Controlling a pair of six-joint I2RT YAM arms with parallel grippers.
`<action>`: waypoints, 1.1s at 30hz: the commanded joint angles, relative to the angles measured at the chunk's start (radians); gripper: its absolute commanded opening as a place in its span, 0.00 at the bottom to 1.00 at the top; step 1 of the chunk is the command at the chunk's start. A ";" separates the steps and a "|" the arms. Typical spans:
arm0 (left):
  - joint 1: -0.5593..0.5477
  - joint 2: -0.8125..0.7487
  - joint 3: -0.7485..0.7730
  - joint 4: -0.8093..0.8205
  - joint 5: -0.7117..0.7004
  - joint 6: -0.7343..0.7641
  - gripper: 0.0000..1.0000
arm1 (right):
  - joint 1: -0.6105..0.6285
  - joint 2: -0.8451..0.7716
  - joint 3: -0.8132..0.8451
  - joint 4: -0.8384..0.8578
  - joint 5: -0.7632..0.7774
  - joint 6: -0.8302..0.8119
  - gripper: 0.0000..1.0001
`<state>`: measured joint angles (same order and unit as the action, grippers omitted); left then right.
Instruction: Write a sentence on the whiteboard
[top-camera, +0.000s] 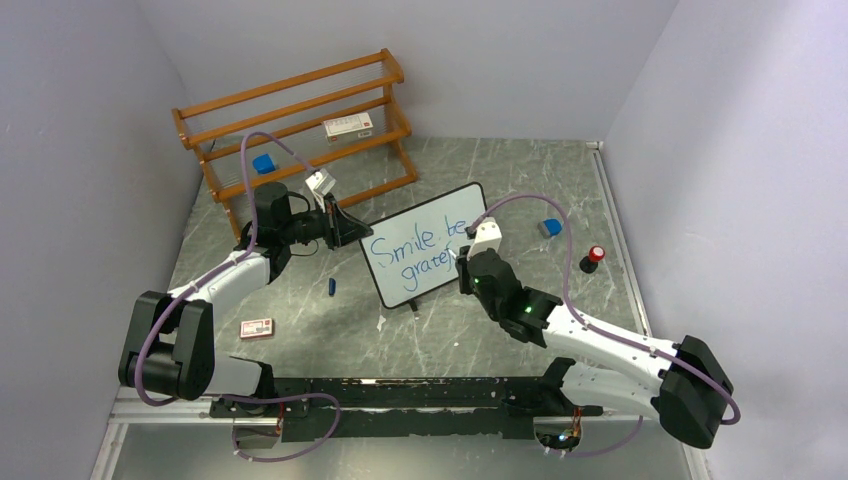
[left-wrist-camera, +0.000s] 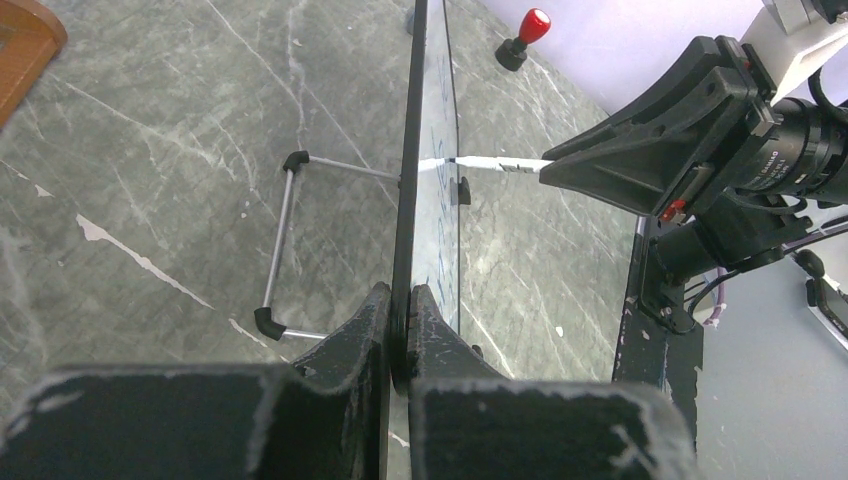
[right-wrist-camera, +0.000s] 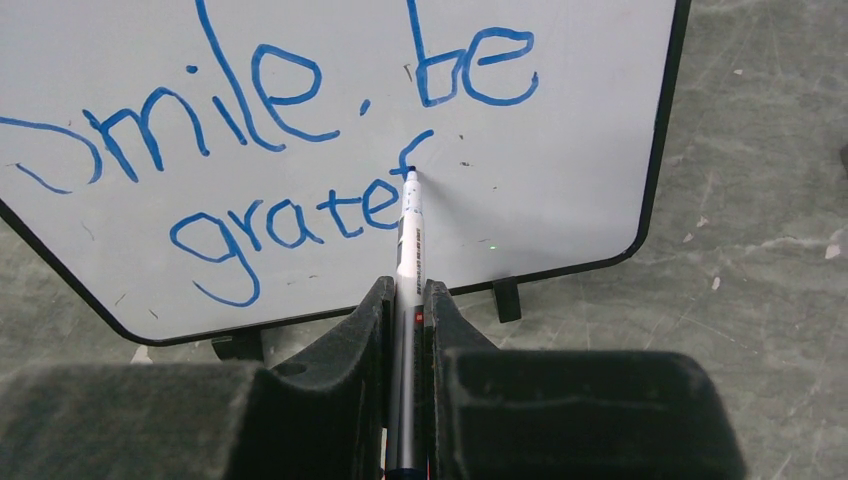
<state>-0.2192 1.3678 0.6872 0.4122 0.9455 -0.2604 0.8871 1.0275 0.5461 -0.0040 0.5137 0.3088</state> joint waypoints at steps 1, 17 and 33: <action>0.004 0.019 0.005 -0.059 -0.023 0.071 0.05 | -0.015 -0.016 0.012 0.007 0.041 -0.008 0.00; 0.004 0.020 0.006 -0.064 -0.026 0.074 0.05 | -0.023 -0.060 -0.003 -0.024 0.013 -0.011 0.00; 0.004 0.024 0.006 -0.059 -0.024 0.072 0.05 | -0.036 -0.033 -0.012 -0.015 -0.004 -0.011 0.00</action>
<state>-0.2192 1.3674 0.6918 0.4004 0.9463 -0.2543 0.8608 0.9890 0.5449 -0.0280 0.5117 0.3050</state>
